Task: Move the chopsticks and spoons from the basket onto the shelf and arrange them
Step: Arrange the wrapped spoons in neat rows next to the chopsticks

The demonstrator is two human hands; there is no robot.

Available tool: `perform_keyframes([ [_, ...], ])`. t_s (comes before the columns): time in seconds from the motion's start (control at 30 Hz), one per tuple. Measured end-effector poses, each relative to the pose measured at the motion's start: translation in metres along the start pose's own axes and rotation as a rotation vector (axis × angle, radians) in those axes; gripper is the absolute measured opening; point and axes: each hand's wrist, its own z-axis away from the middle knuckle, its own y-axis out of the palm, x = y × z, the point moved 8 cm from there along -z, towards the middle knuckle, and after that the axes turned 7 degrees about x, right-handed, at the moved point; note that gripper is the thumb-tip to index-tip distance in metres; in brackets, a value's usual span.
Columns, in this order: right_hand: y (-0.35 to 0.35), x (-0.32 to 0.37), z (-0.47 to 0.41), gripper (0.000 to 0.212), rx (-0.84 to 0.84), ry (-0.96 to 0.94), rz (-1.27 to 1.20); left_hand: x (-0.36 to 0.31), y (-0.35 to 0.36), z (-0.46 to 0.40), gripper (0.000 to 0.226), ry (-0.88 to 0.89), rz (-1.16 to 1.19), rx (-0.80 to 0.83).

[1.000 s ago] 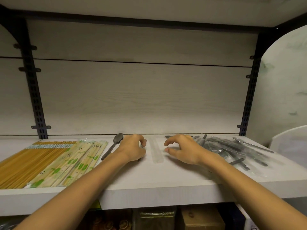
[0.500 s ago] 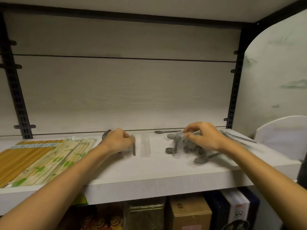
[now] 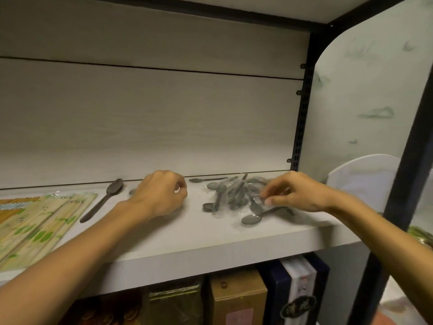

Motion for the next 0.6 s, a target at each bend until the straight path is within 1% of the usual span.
perform_keyframes([
  [0.07,0.007,0.001,0.007,0.019,0.069,-0.009,0.031,-0.024,0.009,-0.008,0.020,0.064,0.050,0.027],
  [0.13,0.014,-0.002,0.009,0.028,0.085,0.014,0.123,-0.045,0.018,-0.016,0.020,0.108,0.086,0.047],
  [0.2,0.019,-0.002,0.009,0.026,0.066,0.009,0.174,-0.059,0.028,-0.024,0.024,0.111,0.114,0.082],
  [0.33,0.018,0.002,0.011,0.018,-0.001,-0.037,0.171,-0.069,0.048,-0.037,0.039,0.048,0.181,0.168],
  [0.47,0.005,0.000,0.012,0.019,-0.104,-0.089,0.180,-0.066,0.054,-0.045,0.029,-0.032,0.298,0.191],
  [0.53,-0.005,0.000,0.014,0.017,-0.183,-0.118,0.127,-0.063,0.052,-0.045,0.022,-0.070,0.355,0.180],
  [0.6,-0.016,-0.002,0.014,0.017,-0.274,-0.142,0.037,-0.061,0.046,-0.044,0.015,-0.093,0.399,0.125],
])
